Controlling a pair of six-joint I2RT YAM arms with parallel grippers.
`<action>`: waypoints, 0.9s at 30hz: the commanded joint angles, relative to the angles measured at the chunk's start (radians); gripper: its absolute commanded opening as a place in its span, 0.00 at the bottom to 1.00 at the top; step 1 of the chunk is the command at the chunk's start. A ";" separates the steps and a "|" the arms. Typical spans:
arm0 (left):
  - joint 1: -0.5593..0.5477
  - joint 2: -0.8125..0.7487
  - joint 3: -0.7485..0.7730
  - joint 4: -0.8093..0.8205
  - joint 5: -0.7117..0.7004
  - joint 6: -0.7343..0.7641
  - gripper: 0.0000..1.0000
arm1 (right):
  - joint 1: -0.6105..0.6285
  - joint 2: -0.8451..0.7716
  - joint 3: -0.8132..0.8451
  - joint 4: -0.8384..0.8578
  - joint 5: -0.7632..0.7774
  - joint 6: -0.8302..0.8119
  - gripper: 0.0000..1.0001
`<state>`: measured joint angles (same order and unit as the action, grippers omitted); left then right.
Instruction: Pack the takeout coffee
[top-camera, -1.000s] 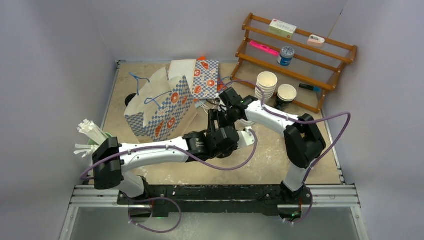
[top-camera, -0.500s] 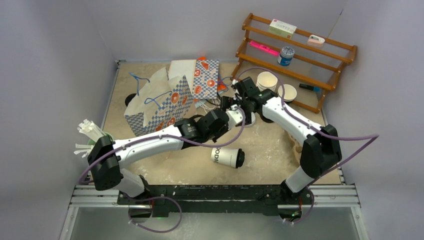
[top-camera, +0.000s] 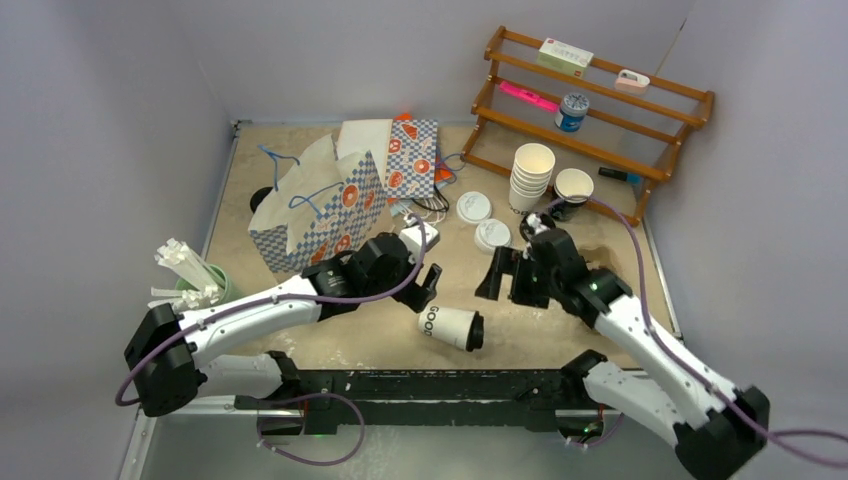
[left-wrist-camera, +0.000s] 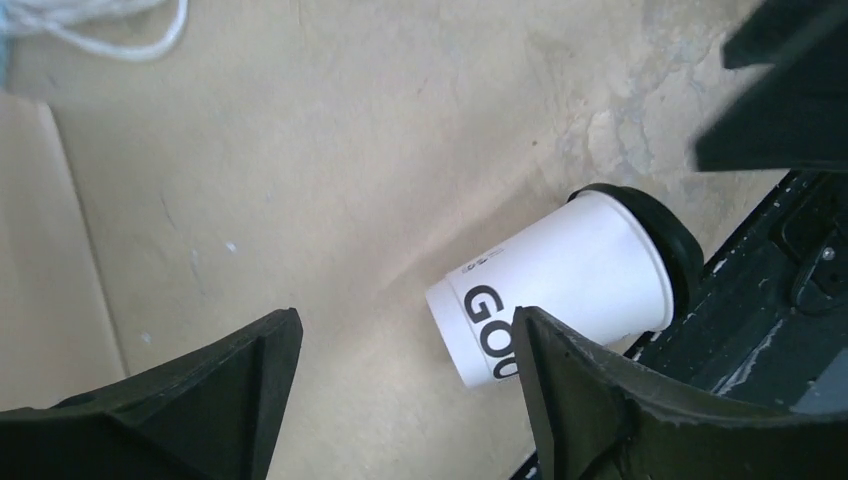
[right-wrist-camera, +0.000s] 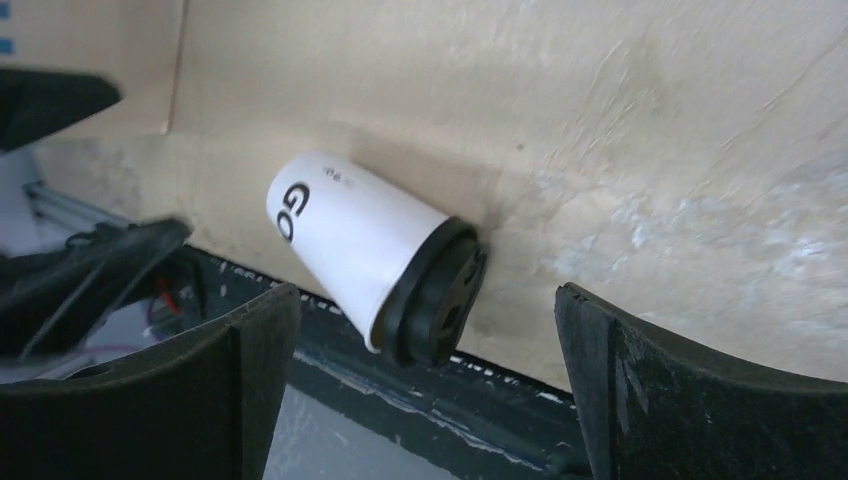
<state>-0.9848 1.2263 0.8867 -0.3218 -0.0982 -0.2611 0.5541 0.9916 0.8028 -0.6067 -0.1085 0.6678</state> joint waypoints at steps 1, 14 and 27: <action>0.065 -0.039 -0.127 0.189 0.140 -0.197 0.83 | 0.001 -0.212 -0.212 0.146 -0.153 0.151 0.98; 0.078 -0.048 -0.390 0.561 0.339 -0.362 0.81 | 0.361 -0.077 -0.288 0.285 -0.037 0.239 0.96; 0.078 0.073 -0.426 0.675 0.326 -0.363 0.52 | 0.365 0.030 -0.163 0.259 0.106 0.185 0.62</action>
<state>-0.9092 1.2682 0.4667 0.2478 0.2031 -0.6178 0.9154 0.9936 0.5938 -0.3622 -0.0513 0.8688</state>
